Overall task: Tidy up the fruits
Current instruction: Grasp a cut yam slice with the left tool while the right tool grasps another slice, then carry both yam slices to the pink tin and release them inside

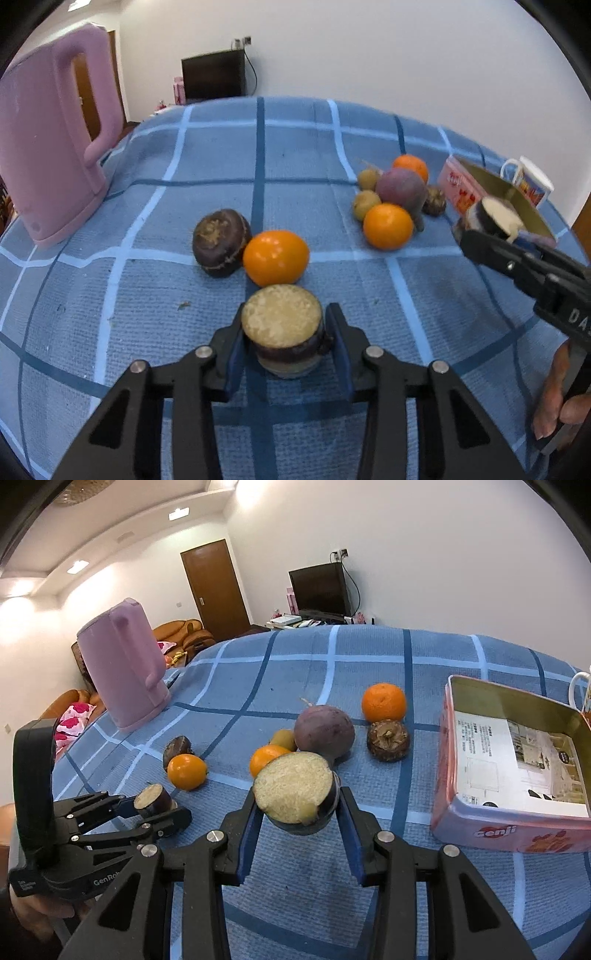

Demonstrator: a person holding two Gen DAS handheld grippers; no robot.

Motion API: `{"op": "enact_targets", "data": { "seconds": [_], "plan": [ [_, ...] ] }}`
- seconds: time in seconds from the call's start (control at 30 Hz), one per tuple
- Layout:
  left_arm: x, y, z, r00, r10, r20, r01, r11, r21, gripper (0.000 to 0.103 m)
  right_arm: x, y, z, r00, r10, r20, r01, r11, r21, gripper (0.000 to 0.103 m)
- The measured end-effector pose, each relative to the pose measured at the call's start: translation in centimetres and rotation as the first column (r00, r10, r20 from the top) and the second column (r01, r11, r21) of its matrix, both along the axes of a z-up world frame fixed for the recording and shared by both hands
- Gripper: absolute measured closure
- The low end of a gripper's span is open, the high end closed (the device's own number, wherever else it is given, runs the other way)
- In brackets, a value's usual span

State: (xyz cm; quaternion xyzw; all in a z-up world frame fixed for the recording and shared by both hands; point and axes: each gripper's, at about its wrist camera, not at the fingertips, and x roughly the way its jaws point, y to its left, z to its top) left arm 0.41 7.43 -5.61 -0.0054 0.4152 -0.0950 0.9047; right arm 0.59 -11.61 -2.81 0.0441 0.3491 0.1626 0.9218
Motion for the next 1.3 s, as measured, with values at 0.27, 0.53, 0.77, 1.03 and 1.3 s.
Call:
{"op": "enact_targets", "data": {
  "seconds": [0.27,0.53,0.77,1.03,1.3],
  "plan": [
    [-2.2,-0.4,2.6,0.993,0.006,0.121,0.001,0.998,-0.056,0.061,-1.0,-2.0,1.4,0.997,-0.024,0.072,0.020,0.998,0.053,0.060],
    [-1.3,-5.0,5.2,0.982,-0.050,0.183,0.060,0.997,-0.053,0.061,-1.5,-6.9,2.3,0.982,-0.149,0.119,0.143,0.988,0.057,0.061],
    [-0.7,-10.3,6.2,0.967,-0.122,0.224,0.135,0.990,-0.042,0.061,-1.7,-11.3,2.4,0.951,-0.277,0.139,0.279,0.960,0.004,0.061],
    [0.4,-15.8,6.6,0.949,-0.190,0.252,0.203,0.979,-0.026,0.061,-1.2,-15.5,1.8,0.913,-0.387,0.125,0.398,0.914,-0.081,0.061],
    [1.9,-20.0,6.1,0.941,-0.236,0.241,0.246,0.969,-0.013,0.061,-1.0,-18.2,1.2,0.901,-0.419,0.115,0.433,0.889,-0.149,0.061]
  ]
}}
